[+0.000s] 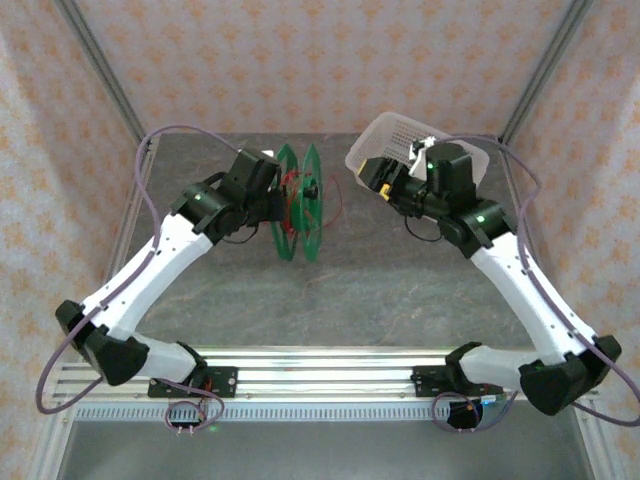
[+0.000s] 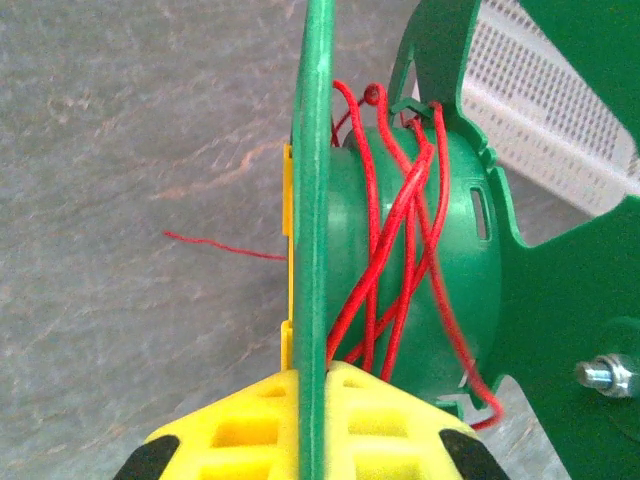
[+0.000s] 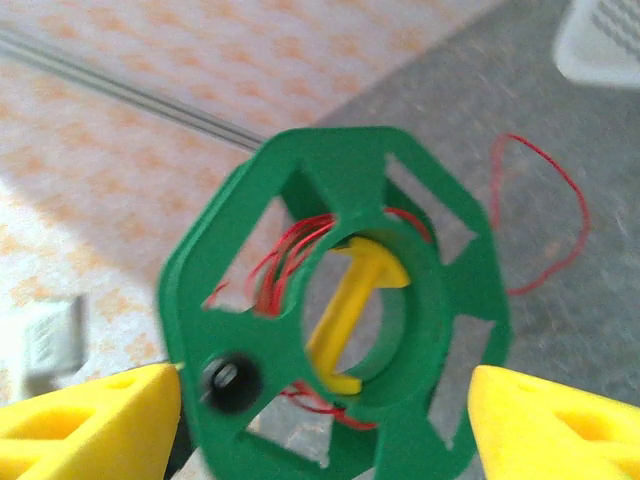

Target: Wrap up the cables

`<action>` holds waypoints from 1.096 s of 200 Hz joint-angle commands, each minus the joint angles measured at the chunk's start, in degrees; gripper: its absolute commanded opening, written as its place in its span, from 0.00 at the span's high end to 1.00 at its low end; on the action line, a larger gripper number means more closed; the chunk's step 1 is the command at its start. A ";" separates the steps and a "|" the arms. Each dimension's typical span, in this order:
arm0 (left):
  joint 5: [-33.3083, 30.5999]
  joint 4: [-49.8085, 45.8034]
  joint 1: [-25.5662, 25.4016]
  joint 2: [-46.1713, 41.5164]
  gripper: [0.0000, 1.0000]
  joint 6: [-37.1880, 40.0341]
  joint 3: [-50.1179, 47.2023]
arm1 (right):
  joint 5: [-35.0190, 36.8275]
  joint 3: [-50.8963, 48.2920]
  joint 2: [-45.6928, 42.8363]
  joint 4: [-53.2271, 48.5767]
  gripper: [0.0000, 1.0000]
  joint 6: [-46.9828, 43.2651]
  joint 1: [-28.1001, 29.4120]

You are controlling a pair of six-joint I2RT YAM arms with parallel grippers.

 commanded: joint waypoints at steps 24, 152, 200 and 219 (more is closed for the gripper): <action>-1.91 2.70 0.11 -6.83 1.00 2.31 -5.27 | -3.48 -15.59 6.48 9.21 0.35 2.31 -2.25; 9.62 2.26 7.52 -9.70 1.00 -0.02 -9.54 | -11.35 -3.35 45.80 39.61 0.53 -19.15 0.81; 11.29 2.04 8.91 -10.42 1.00 0.52 -10.19 | -8.83 4.30 54.25 37.31 0.52 -18.34 1.07; 12.16 2.18 9.54 -10.54 1.00 0.60 -10.27 | -9.77 6.00 56.01 37.44 0.56 -17.39 1.48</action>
